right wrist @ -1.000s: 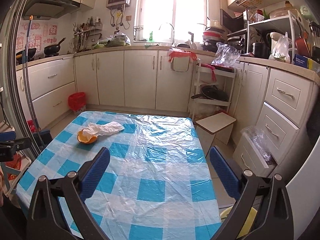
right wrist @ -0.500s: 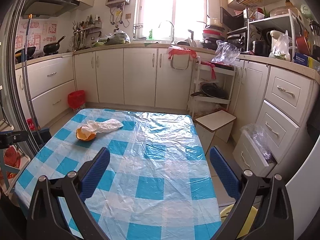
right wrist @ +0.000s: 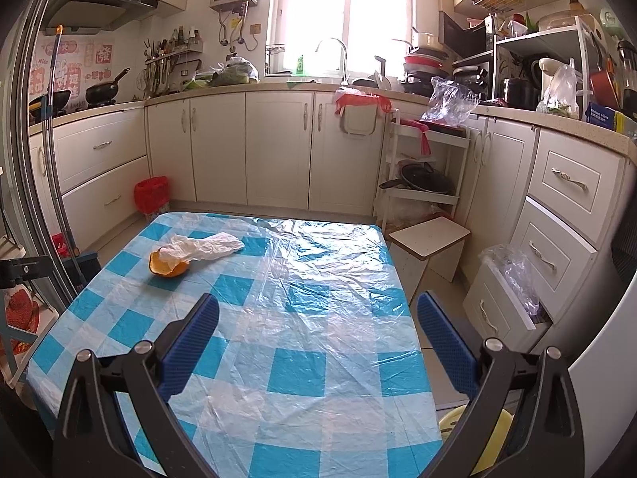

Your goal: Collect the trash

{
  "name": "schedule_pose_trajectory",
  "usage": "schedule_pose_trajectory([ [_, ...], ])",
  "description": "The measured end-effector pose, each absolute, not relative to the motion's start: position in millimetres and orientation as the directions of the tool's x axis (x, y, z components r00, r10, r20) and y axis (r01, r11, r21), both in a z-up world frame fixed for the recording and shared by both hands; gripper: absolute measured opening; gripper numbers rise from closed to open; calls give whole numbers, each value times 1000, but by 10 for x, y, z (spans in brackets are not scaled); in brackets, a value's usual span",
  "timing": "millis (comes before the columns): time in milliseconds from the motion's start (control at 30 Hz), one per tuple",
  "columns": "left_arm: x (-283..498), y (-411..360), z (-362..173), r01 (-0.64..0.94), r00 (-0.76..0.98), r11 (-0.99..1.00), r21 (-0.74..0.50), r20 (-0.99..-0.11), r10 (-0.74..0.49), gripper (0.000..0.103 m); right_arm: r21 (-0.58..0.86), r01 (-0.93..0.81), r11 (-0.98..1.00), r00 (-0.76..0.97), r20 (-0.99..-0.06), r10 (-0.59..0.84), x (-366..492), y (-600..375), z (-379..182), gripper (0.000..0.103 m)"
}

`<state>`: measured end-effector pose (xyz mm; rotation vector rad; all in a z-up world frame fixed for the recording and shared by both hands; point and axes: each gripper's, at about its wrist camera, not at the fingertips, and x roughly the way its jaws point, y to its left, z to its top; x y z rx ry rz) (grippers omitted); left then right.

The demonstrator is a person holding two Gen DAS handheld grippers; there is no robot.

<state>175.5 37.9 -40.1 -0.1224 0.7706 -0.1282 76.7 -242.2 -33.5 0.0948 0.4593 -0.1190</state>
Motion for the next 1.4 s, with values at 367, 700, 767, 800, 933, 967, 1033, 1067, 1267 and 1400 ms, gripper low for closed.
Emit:
schedule_pose_trajectory([
  [367, 1773, 404, -431, 64, 703, 985, -162, -694, -159, 94, 61, 134, 989, 888, -450, -93, 772, -2418, -342, 96],
  [700, 1788, 402, -443, 63, 698, 986, -154, -699, -154, 94, 59, 132, 989, 887, -452, -92, 778, -2420, -353, 95],
  [767, 1790, 400, -446, 63, 697, 986, -153, -700, -153, 94, 60, 132, 989, 887, -452, -91, 778, -2421, -354, 95],
  [800, 1789, 398, -447, 63, 697, 986, -152, -701, -153, 94, 60, 132, 989, 887, -452, -91, 778, -2421, -355, 95],
  [933, 1791, 394, -456, 61, 695, 987, -148, -704, -149, 94, 60, 133, 989, 887, -452, -91, 779, -2419, -353, 96],
  [967, 1794, 394, -460, 61, 694, 987, -148, -705, -148, 94, 60, 132, 989, 887, -453, -91, 779, -2419, -353, 95],
  [1033, 1793, 394, -464, 58, 693, 988, -145, -707, -144, 94, 60, 133, 989, 887, -452, -92, 779, -2418, -352, 96],
  [1067, 1796, 394, -468, 56, 692, 988, -143, -708, -142, 94, 60, 133, 989, 887, -452, -91, 779, -2418, -352, 96],
  [1267, 1811, 425, -486, 41, 680, 988, -147, -721, -136, 94, 62, 127, 990, 889, -450, -86, 789, -2393, -362, 96],
  [1400, 1837, 497, -504, 18, 667, 987, -158, -734, -130, 94, 59, 113, 992, 889, -452, -74, 840, -2328, -377, 95],
])
